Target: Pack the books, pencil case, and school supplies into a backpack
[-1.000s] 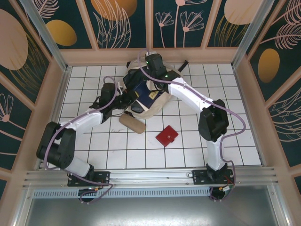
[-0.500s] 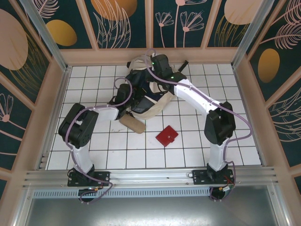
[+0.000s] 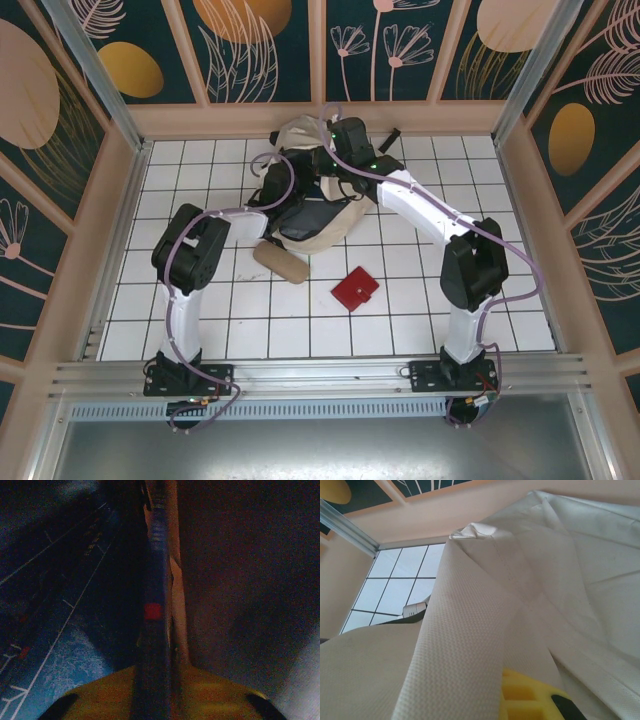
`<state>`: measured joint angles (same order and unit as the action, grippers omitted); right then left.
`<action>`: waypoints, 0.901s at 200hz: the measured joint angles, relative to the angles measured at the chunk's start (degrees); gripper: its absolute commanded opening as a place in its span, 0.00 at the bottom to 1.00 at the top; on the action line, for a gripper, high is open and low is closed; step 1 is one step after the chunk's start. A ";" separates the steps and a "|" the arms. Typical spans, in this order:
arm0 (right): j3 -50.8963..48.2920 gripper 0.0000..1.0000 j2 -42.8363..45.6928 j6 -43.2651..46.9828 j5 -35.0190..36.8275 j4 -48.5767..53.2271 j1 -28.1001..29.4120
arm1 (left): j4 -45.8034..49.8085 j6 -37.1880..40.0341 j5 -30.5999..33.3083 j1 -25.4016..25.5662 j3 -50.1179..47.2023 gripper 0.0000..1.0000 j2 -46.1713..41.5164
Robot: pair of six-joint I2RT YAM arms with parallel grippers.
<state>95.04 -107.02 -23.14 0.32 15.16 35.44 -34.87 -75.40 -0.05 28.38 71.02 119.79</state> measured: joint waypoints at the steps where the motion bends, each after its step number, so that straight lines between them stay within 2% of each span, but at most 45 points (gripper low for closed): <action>1: -0.02 0.07 0.00 -0.02 0.00 -0.02 0.00 | 0.02 0.00 0.00 0.00 0.00 0.43 0.00; 37: -0.63 0.07 0.04 -1.31 0.02 -0.33 -0.17 | 0.46 -1.57 0.83 -0.02 -2.36 0.68 -1.68; 70: -1.11 0.06 0.04 -2.97 -0.02 -0.37 -1.03 | 5.05 -2.47 -1.86 -0.02 -8.26 0.83 -9.86; 106: -1.27 0.07 0.04 -3.37 -0.72 -0.39 -2.14 | 15.65 -0.50 -6.16 -0.90 -12.37 0.86 -23.34; 143: -4.46 0.07 0.02 -2.51 -3.82 -1.38 -1.79 | 27.06 4.98 -8.31 -5.20 -16.31 0.86 -36.89; 153: -5.84 0.14 -0.02 -1.84 -4.66 -1.49 -1.42 | 30.18 6.84 -8.04 -6.71 -17.42 0.86 -39.36; 167: -7.85 0.43 -0.02 -0.63 -5.95 -1.51 -0.52 | 34.71 9.49 -6.62 -8.70 -18.34 0.86 -41.62; 180: -9.88 0.56 0.00 0.28 -7.21 -1.81 0.42 | 38.71 12.39 -4.31 -10.21 -18.29 0.86 -42.64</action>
<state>85.17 -107.02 -22.85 -6.90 13.34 35.86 3.84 -63.00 -4.36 18.17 52.73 77.14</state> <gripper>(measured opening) 0.436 0.861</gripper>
